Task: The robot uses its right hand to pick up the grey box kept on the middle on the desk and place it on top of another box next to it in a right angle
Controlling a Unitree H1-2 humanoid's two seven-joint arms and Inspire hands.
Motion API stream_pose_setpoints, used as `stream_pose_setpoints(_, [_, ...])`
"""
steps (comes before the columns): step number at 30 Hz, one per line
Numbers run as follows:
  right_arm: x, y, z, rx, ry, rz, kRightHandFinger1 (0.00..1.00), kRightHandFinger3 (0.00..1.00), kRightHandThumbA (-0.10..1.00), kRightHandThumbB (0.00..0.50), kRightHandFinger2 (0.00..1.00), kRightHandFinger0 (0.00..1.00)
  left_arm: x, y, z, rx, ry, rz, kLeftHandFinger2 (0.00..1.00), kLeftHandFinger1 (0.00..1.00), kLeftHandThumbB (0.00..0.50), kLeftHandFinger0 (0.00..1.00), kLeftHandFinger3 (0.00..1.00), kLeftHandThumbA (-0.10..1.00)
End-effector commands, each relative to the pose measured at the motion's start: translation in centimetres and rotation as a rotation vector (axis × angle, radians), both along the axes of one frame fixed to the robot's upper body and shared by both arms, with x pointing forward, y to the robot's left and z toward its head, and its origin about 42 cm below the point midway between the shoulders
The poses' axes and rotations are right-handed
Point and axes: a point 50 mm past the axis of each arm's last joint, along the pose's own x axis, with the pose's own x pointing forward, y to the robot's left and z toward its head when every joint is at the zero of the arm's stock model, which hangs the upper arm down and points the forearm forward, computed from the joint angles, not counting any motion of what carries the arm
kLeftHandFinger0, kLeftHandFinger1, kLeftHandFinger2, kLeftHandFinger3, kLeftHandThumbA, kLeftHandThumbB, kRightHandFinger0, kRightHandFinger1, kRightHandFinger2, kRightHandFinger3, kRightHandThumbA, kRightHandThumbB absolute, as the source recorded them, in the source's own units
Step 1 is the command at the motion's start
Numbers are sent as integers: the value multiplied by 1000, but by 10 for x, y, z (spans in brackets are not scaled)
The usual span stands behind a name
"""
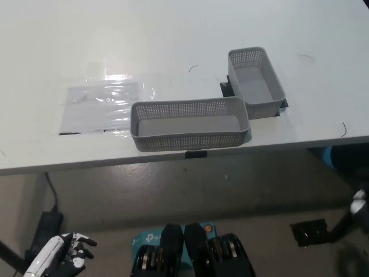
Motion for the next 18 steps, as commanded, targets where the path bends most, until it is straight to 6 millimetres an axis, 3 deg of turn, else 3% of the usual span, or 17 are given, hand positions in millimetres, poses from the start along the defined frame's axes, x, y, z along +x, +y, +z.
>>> stream_pose_setpoints(1, [21,-11,79,-62,-214,65,227,698,66,302,403,155,3,5,11,24,-27,-12,435,349,287,332,519,129])
stream_pose_setpoints(2, [21,-11,80,-61,-213,65,225,696,63,302,401,153,3,5,11,24,-27,-12,435,348,287,331,521,130])
stream_pose_setpoints(3, [29,-9,105,-94,-263,75,193,660,72,313,352,123,4,7,15,33,-27,-19,436,354,278,338,525,126])
stream_pose_setpoints(5, [39,-7,131,-128,-293,129,201,662,95,315,370,95,4,7,15,32,-21,-17,451,375,282,359,544,130])
stream_pose_setpoints(8, [50,-5,150,-223,-314,192,204,672,85,330,381,65,5,8,17,45,-29,-25,451,372,276,356,543,118])
stream_pose_setpoints(9, [56,-4,154,-211,-293,253,240,733,11,336,422,111,6,8,16,35,-28,-26,441,367,277,350,524,113])
stream_pose_setpoints(11, [70,-1,158,-323,-196,319,414,877,99,349,618,248,6,8,16,29,-24,-23,449,370,283,352,526,107])
stream_pose_setpoints(12, [80,-1,157,-355,-148,358,573,937,97,347,716,471,6,8,17,35,-18,-25,447,362,279,346,526,120])
stream_pose_setpoints(14, [91,0,153,-398,-117,399,671,990,84,360,785,599,7,7,16,33,-17,-27,450,362,280,344,533,113])
stream_pose_setpoints(18, [109,4,152,-469,-49,412,734,999,148,378,854,620,10,7,17,38,-20,-33,441,363,281,338,551,111])
